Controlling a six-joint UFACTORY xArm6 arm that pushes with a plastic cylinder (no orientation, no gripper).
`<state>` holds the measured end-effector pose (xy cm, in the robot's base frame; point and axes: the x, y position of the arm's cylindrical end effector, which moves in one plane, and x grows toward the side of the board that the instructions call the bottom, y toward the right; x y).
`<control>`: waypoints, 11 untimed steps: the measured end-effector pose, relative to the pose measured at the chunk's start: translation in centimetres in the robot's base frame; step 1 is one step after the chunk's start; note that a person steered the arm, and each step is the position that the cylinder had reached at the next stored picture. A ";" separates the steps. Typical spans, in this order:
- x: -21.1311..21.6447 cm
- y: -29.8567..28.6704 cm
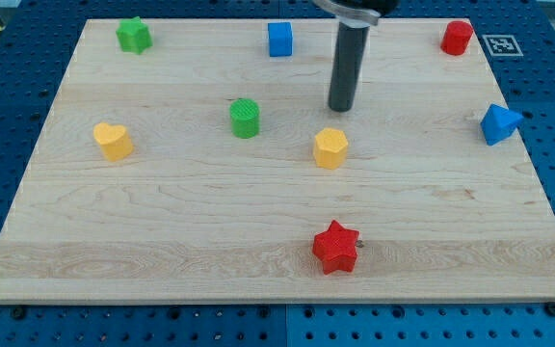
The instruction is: Move the green circle parallel right to the yellow heart
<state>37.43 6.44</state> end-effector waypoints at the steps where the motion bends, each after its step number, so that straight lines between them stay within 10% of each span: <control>1: 0.0 -2.0; 11: 3.1 -15.4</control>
